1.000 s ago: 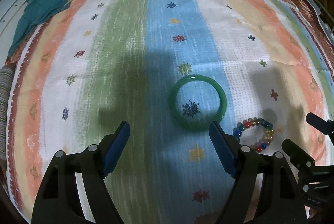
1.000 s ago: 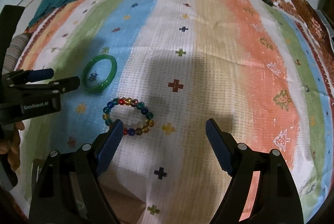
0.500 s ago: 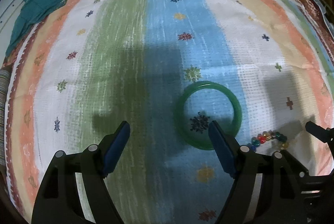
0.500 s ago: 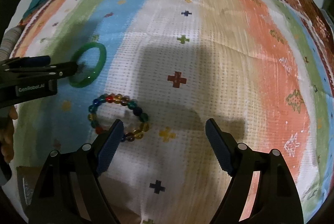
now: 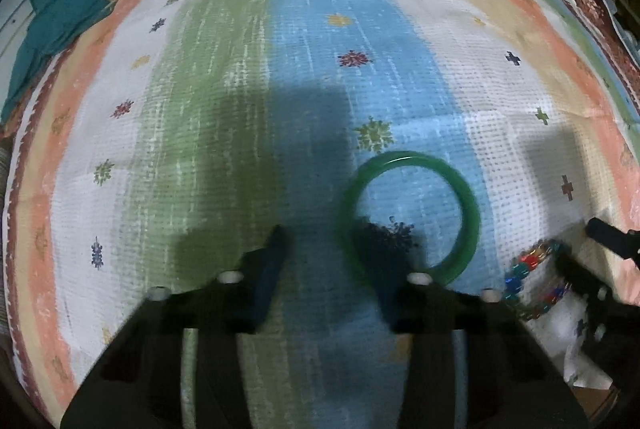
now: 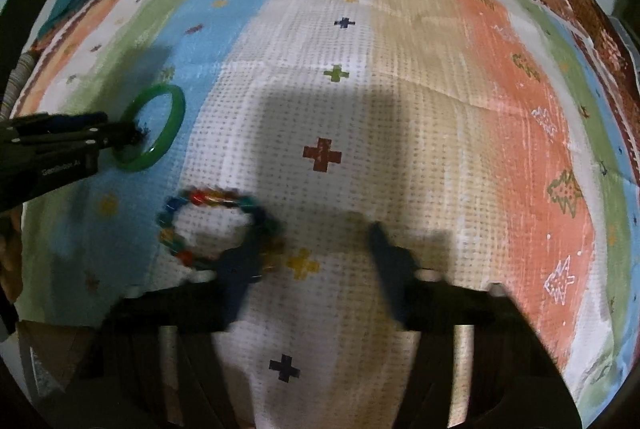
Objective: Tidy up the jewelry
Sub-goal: 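Grasp green bangle with left tool while right tool grasps multicolour bracelet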
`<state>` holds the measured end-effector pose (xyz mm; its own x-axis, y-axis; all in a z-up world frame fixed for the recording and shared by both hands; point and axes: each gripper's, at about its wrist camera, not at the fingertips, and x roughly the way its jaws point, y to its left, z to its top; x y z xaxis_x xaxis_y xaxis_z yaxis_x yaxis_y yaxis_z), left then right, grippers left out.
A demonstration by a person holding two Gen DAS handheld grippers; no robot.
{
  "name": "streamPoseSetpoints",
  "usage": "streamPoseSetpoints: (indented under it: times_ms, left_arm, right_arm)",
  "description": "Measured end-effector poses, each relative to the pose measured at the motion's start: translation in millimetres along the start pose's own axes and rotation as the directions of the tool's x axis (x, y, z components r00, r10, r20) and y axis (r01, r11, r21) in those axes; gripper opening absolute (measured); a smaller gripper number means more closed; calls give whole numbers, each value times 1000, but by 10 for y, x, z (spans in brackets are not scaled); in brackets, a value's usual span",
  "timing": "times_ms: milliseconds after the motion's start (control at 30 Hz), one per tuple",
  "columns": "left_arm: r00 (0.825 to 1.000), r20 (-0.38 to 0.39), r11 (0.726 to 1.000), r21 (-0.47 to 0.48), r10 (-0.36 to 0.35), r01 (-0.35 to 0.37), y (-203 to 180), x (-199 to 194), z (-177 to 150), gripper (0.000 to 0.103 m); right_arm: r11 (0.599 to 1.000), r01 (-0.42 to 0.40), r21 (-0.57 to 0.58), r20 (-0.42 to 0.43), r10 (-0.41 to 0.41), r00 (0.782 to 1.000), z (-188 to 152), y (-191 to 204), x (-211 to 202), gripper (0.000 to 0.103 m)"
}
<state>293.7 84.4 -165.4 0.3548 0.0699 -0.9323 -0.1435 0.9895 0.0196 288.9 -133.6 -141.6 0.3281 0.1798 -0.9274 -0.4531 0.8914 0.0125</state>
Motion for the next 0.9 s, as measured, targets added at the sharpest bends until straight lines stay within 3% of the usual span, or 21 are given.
streamPoseSetpoints:
  times_ms: [33,67,733,900]
  left_arm:
    - [1000,0,1000,15,6,-6,-8,-2,-11,8]
    - [1000,1,1000,27,8,-8,-16,-6,-21,7]
    - [999,46,1000,19,1,-2,-123,-513,-173,7]
    - [996,90,1000,28,-6,4,-156,-781,-209,7]
  right_arm:
    - [1000,-7,2,2,7,1000,2,-7,-11,15]
    - [1000,-18,3,2,18,1000,-2,-10,-13,12]
    - [998,-60,15,119,58,991,-49,60,-480,10]
    - [998,-61,20,157,57,986,-96,81,-673,10]
